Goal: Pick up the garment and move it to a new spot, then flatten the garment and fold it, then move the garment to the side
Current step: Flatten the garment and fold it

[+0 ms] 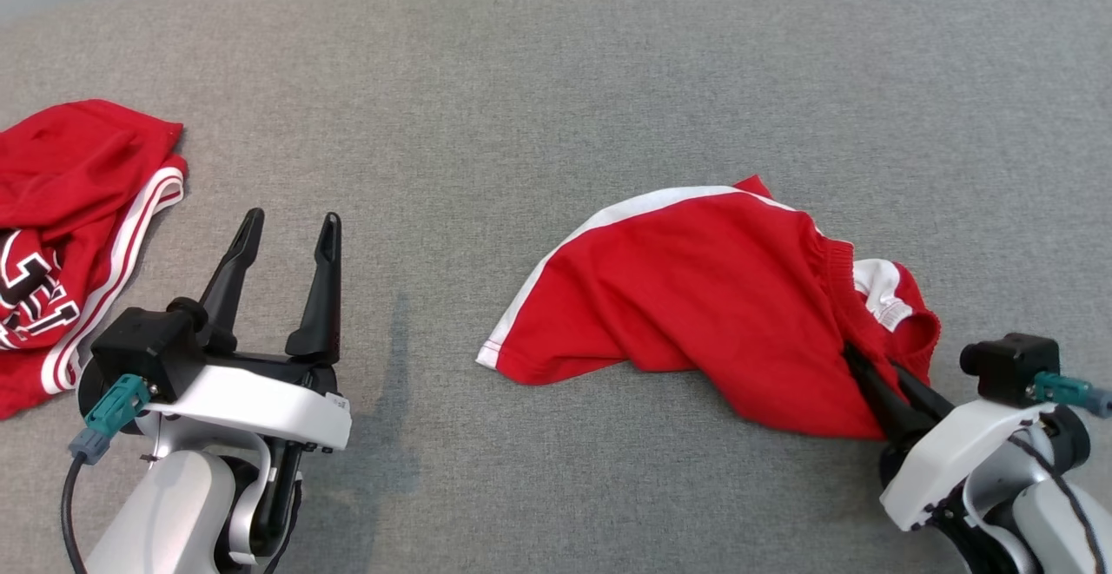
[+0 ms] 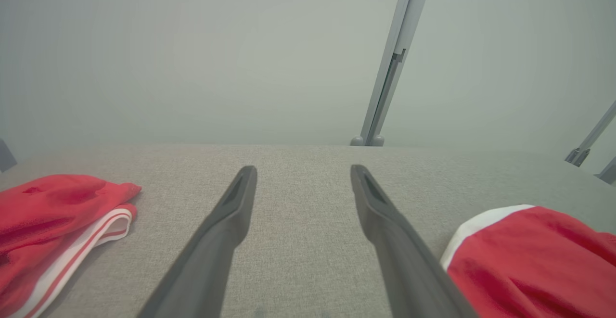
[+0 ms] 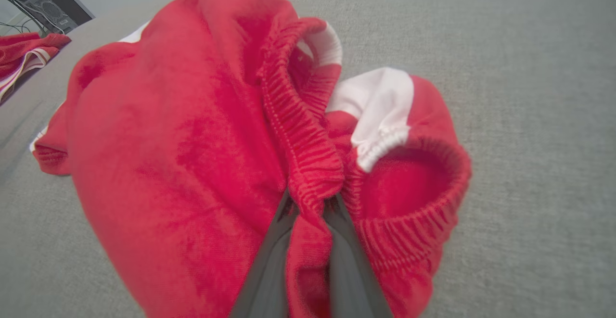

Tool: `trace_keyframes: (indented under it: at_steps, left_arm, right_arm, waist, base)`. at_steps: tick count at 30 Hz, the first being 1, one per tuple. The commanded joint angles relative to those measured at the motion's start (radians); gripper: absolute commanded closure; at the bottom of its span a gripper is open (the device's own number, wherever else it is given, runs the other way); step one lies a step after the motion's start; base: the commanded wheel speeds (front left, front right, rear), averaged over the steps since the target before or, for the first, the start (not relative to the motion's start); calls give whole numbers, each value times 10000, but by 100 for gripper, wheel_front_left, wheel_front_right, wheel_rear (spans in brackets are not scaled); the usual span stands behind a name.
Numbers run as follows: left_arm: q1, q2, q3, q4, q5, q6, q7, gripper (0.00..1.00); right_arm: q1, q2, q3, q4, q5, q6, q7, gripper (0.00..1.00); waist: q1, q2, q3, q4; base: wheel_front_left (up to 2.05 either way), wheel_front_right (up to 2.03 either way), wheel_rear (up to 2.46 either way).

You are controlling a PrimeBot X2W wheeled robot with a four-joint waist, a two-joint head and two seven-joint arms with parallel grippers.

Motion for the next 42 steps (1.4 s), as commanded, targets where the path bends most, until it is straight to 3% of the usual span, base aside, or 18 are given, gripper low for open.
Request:
trace_keyframes:
  at_steps: [1,2,3,4,10,19,25,31,38,42]
  left_arm:
    - [89,97,39,-66,-5,66,39,0]
    - [110,107,49,-87,-16,84,62,0]
    - [138,126,54,-106,-26,110,74,0]
    - [163,143,55,-115,-39,131,108,0]
    - [434,243,153,-234,-92,330,134,0]
    - [966,402,327,-416,-158,628,141,0]
    - [1304,500,343,-571,-162,793,206,0]
    - [1421,590,378,-771,-163,895,259,0]
    - [1198,587,280,-903,-104,912,313,0]
    - [1060,551,226,-945,-72,858,279,0]
  right_arm:
    - [230,152,-39,208,-255,-3,-165,100]
    - [306,315,-91,328,-321,-3,-252,100]
    - [347,479,-145,419,-395,-3,-370,63]
    - [343,608,-185,451,-486,-3,-466,0]
    - [305,930,-837,-123,-841,-3,-1279,0]
    - [617,1535,-2983,-1920,-2739,-1,-1818,0]
    - [1069,2251,-3972,-3056,-3907,-1,-1265,0]
    - [1433,2580,-4193,-3591,-4110,-1,-818,0]
    - [1307,2617,-4358,-3684,-4109,-1,-441,0]
    - [1036,2324,-4370,-3257,-4008,-1,304,0]
  waist:
    - [0,-1,-29,-66]
    - [0,-1,-50,-98]
    - [0,-1,-76,-121]
    - [0,-1,-120,-139]
    - [0,-1,-473,-167]
    - [0,-1,-1151,-159]
    - [0,-1,-1471,-200]
    - [0,-1,-1404,-227]
    - [0,-1,-1160,-98]
    - [0,-1,-885,72]
  base:
    - [0,0,0]
    - [0,0,0]
    - [0,0,0]
    - [0,0,0]
    - [0,0,0]
    - [0,0,0]
    - [0,0,0]
    - [0,0,0]
    - [0,0,0]
    - [0,0,0]
